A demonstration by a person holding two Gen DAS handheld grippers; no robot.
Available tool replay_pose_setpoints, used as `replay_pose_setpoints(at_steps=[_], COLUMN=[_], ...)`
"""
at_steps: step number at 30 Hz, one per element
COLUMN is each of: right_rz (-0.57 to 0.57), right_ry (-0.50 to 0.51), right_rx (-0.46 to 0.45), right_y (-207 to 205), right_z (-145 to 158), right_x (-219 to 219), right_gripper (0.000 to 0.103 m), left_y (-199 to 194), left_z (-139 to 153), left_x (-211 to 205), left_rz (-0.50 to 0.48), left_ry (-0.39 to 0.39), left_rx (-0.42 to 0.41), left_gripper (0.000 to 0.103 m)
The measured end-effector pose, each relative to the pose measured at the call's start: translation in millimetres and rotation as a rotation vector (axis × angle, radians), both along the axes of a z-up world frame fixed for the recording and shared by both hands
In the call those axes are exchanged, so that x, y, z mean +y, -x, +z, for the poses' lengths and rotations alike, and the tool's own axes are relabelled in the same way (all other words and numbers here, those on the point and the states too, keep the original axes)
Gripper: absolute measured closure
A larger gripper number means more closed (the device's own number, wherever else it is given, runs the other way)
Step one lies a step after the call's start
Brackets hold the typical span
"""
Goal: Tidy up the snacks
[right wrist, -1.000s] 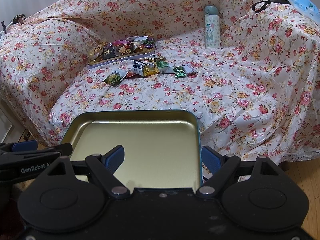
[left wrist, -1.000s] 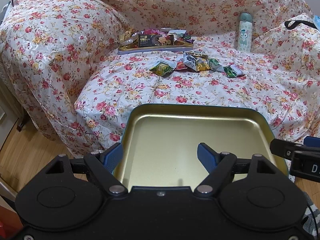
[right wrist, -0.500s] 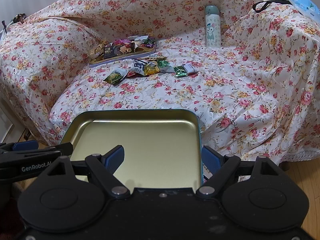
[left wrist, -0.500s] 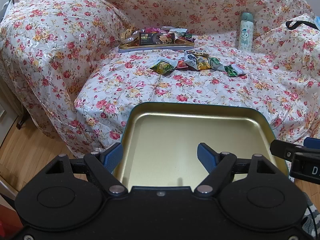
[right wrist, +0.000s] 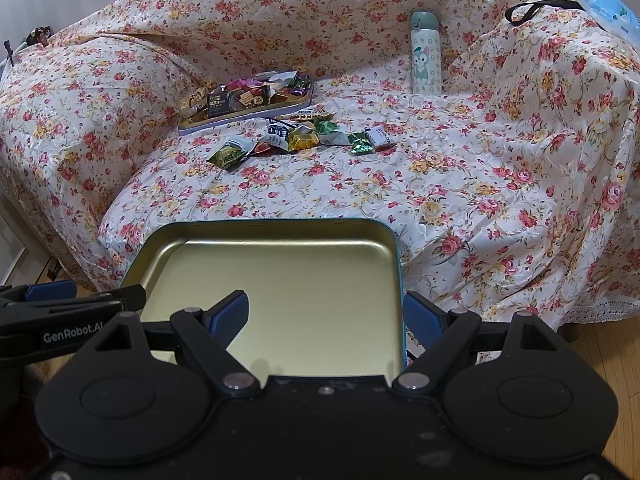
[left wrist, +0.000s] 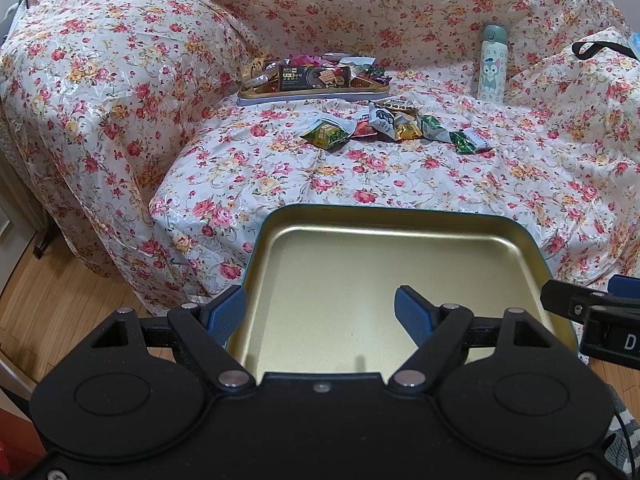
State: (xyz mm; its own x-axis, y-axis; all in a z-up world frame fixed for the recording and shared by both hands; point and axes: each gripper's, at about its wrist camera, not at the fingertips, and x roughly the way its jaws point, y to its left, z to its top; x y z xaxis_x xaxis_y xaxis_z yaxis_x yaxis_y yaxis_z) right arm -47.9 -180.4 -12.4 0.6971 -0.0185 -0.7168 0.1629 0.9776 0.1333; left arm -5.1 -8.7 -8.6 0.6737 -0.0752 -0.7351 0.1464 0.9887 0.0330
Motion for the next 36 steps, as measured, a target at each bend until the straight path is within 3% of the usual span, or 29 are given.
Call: replay_pose_setpoints(at_steps=[21, 36], right_rz=[0.012, 0.058], right_ry=[-0.006, -0.023], right_rx=[0.006, -0.036], right_y=[-1, -27], right_z=[-1, 4], right_x=[2, -5], right_gripper=[0.015, 0.015], left_y=[-2, -30], left_z=[1, 7], left_x=[5, 7], left_rz=[0.007, -0.008], left_ry=[0.026, 0.031], left_rx=[-0.001, -0.086], left_gripper=[0.022, 0.021])
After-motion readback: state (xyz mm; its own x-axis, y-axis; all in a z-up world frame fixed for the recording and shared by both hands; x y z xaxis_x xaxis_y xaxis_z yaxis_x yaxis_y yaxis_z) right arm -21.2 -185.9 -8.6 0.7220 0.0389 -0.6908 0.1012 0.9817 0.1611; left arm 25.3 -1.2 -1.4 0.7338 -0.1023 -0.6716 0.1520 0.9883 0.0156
